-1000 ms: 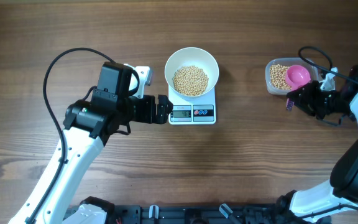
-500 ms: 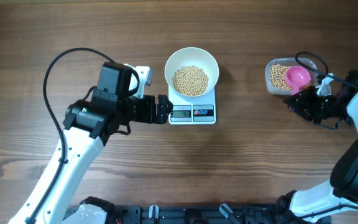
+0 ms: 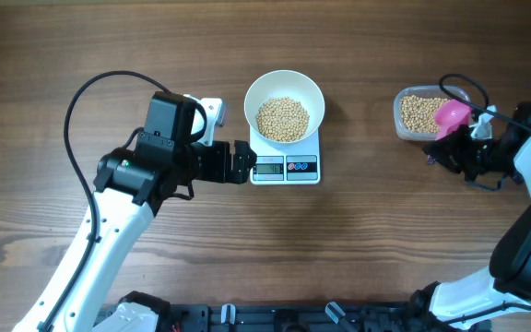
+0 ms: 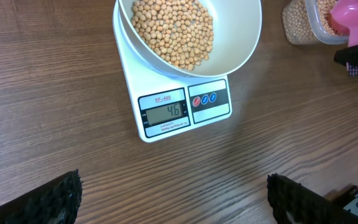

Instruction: Scoop item into bowl and weigh 150g on scale

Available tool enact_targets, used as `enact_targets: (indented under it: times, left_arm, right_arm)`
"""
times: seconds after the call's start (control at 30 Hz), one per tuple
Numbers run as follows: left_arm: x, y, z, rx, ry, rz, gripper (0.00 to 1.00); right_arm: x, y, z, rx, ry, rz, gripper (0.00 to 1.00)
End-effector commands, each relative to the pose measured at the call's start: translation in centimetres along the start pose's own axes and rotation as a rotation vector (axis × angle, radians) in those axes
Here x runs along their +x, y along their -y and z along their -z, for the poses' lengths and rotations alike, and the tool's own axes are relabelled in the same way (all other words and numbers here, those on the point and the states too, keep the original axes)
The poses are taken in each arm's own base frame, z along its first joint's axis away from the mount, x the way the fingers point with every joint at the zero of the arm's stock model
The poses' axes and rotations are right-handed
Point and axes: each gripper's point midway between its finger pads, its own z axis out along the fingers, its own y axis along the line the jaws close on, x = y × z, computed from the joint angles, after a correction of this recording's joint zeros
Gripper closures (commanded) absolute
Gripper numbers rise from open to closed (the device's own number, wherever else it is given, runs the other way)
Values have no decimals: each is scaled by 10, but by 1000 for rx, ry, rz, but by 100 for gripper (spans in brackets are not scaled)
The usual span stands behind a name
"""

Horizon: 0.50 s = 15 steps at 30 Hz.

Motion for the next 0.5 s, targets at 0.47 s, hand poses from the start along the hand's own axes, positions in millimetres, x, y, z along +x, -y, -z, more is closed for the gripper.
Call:
enact_targets:
  times: [0.47]
  left_arm:
    - [3,2,-2,12,-11,-16,0]
  right_arm:
    - [-8,-25,26,-12,10,9,96]
